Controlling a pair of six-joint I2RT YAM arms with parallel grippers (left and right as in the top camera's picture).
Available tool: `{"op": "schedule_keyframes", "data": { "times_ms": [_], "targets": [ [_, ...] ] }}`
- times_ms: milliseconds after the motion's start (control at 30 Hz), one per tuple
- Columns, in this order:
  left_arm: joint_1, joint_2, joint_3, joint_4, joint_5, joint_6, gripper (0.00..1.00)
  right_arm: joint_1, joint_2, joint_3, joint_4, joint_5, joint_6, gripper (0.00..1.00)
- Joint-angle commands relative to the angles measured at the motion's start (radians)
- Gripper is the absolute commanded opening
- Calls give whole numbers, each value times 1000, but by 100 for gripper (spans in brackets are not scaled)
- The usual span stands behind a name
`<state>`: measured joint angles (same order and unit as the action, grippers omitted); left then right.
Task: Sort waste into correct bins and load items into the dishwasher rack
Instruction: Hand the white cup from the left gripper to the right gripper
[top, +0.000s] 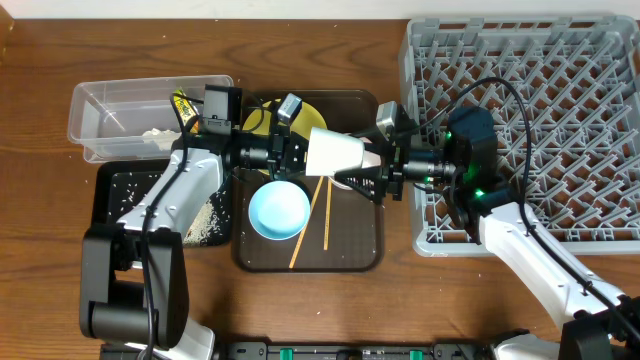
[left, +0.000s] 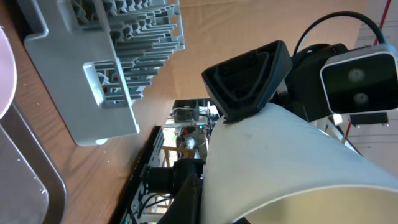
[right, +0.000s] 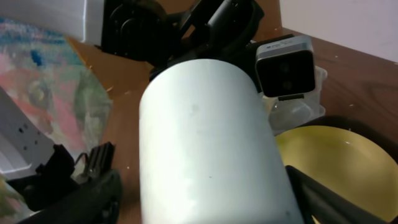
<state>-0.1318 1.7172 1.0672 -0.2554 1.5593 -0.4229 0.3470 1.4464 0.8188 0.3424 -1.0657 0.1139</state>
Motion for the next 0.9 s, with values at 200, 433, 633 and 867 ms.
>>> {"op": "schedule_keyframes", "data": {
  "times_ms": [200,433,633,867],
  "targets": [
    [1,2,14,3,11,-6,6,14,3,11,2,-42,6,63],
    [1,2,14,3,11,-6,8,14,3,11,2,-42,6,56],
    [2,2,14,4,11,-5,13,14,3,11,2,-42,6,49],
    [2,2,14,4,-43,-5,33,13,3,11,0,-42,32,35]
  ]
}}
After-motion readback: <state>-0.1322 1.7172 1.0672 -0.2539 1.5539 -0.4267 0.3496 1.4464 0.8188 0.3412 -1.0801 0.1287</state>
